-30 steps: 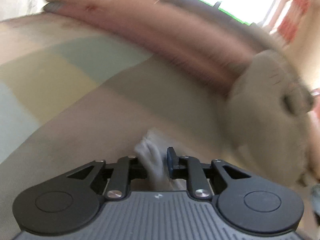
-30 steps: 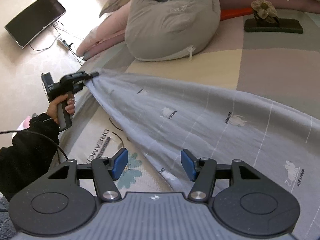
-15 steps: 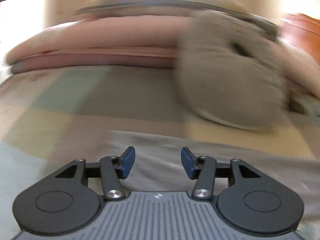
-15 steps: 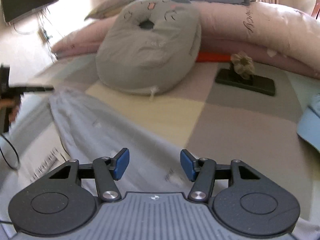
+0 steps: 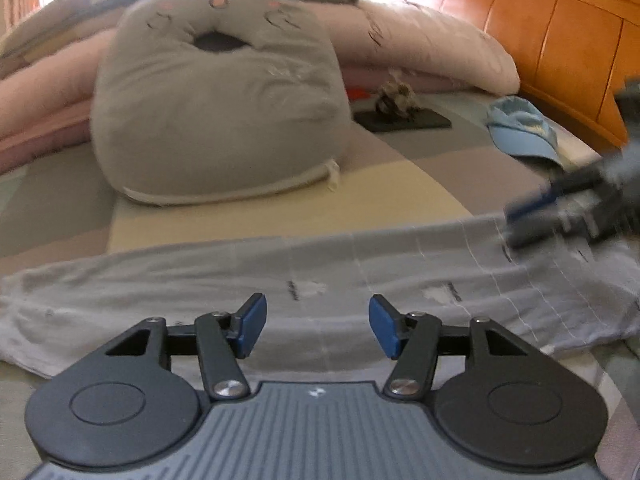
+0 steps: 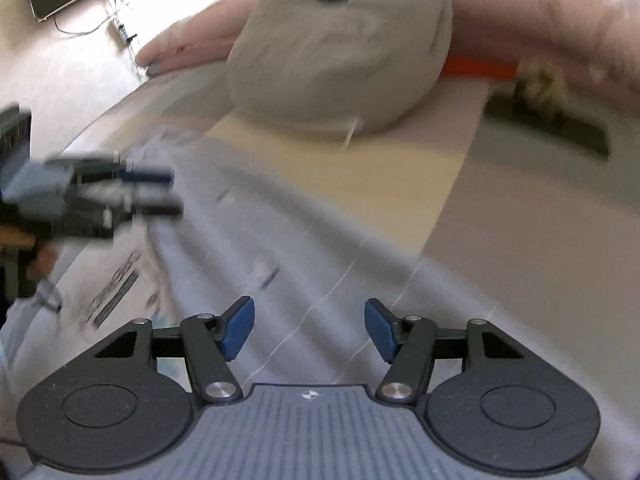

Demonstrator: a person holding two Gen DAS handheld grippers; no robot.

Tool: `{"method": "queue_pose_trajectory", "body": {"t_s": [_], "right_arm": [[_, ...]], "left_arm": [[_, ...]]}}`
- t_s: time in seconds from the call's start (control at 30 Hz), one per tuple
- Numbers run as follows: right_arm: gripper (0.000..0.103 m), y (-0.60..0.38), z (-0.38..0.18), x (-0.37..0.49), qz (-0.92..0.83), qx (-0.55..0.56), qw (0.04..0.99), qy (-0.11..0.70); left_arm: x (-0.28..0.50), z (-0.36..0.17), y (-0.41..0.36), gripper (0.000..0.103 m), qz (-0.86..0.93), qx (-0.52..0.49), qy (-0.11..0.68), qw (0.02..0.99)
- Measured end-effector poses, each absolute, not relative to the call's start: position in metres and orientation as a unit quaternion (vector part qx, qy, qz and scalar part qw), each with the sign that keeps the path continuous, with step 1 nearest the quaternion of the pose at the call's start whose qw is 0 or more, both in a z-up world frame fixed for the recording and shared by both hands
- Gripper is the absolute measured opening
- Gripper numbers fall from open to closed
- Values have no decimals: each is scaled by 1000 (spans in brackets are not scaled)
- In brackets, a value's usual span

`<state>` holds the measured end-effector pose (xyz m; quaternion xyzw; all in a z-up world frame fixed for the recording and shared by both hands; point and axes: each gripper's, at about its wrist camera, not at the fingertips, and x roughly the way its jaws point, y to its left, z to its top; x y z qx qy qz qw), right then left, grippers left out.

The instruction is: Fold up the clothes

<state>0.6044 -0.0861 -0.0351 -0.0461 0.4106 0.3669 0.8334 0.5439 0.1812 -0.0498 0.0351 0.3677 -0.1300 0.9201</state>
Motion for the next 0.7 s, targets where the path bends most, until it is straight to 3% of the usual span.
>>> {"method": "queue_pose_trajectory", "body": {"t_s": [0.23,0.6,0.7], "right_arm": [[61,-78,-46,644,268,-141,877,372],[57,-48,-63,601,291,-291,855,317],[46,-52,-60,613,316,-266,844,342]], "left_arm": [[539,-68,173,60,-124,47,407,904],[531,-71,170,67,-126,52,403,905],[531,-71,170,67,-126,50,401,906]]}}
